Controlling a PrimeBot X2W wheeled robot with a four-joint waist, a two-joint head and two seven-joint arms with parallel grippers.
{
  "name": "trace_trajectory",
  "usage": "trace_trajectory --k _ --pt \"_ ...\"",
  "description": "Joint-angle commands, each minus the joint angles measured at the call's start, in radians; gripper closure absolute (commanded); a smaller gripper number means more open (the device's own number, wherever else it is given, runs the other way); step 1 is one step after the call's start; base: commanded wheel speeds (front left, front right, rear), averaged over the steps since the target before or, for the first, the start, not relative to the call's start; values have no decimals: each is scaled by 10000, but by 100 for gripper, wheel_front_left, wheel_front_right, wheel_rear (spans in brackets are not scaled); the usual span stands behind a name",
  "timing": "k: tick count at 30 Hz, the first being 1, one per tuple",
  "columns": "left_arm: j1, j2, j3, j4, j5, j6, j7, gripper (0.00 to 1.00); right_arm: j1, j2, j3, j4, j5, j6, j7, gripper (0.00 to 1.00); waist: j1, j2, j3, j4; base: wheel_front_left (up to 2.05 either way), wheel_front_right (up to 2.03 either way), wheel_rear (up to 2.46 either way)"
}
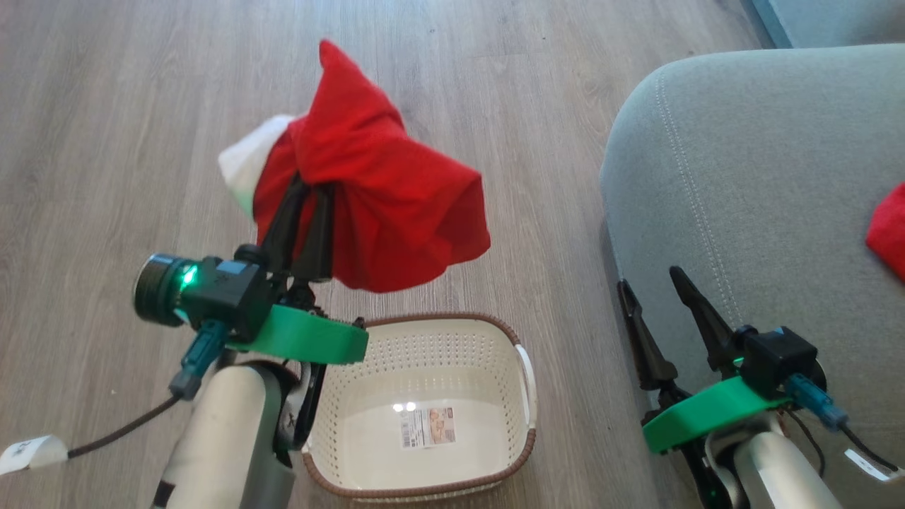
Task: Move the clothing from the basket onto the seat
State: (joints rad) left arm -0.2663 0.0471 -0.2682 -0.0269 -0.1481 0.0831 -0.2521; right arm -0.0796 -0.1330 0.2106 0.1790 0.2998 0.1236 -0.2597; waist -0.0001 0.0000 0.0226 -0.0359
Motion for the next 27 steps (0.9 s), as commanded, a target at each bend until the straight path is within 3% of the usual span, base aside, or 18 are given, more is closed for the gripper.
trace_trajectory --k 1,15,27 --pt "-505 34 294 -527 29 -60 -97 100 -288 -126 304 -450 -94 71 -21 0 1 0 -9 -21 0 0 0" --pt "-399 32 -785 -153 175 -799 -97 100 -483 -944 1338 -1648 -664 71 -21 0 1 0 -2 -99 0 0 0" --pt "-495 32 -1970 -96 269 -1488 -97 100 -1274 -1718 2468 -1685 -1361 71 -21 0 1 0 9 -66 0 0 0"
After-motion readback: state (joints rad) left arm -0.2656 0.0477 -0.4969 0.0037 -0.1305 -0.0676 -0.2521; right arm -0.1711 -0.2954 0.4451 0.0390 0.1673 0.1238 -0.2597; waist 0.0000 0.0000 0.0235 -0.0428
